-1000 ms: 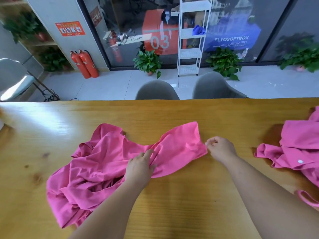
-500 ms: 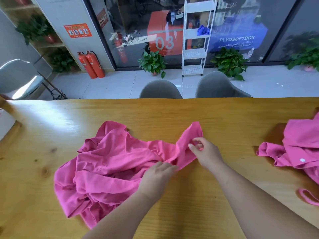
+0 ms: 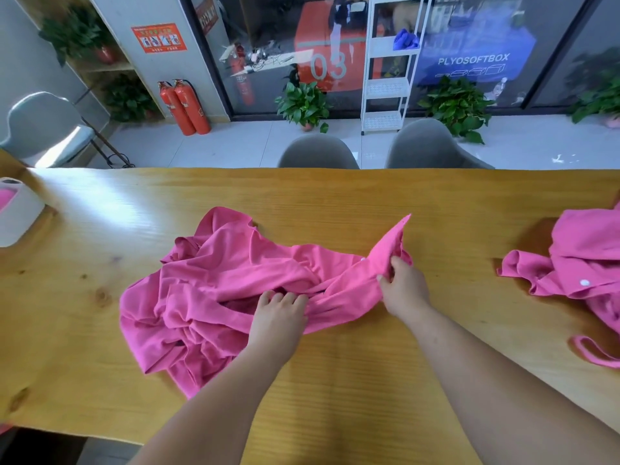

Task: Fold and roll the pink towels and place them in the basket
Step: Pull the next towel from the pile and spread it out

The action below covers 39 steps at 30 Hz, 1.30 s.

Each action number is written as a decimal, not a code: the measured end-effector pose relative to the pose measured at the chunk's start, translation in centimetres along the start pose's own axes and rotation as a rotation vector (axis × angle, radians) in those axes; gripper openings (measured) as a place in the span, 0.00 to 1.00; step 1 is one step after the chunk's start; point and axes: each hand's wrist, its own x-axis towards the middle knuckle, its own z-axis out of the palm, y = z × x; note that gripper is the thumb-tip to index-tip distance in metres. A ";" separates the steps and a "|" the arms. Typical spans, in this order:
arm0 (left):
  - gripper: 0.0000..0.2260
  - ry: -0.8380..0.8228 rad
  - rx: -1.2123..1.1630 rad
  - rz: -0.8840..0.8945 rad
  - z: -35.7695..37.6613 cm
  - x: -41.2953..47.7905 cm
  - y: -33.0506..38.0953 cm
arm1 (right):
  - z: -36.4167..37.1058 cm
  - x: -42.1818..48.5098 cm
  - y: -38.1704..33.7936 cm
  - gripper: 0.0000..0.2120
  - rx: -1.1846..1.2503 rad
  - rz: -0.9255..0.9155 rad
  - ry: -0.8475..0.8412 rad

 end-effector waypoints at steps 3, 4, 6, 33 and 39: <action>0.07 0.075 -0.058 0.108 -1.0 -0.4 0.6 | -2.0 0.9 0.8 0.05 0.015 0.041 0.077; 0.10 0.089 -0.088 0.105 -1.3 -0.5 1.4 | -2.6 1.1 0.9 0.06 0.025 0.055 0.101; 0.16 0.052 -0.143 0.029 -2.2 -0.9 2.9 | -3.8 0.8 1.1 0.06 0.038 0.087 0.156; 0.24 -0.417 0.167 0.343 -4.6 -13.2 5.7 | 4.0 -18.4 3.9 0.29 -0.647 -0.074 -0.197; 0.21 -0.716 -0.637 0.293 -6.1 -13.6 9.3 | 1.8 -17.6 4.1 0.29 -0.630 0.110 -0.238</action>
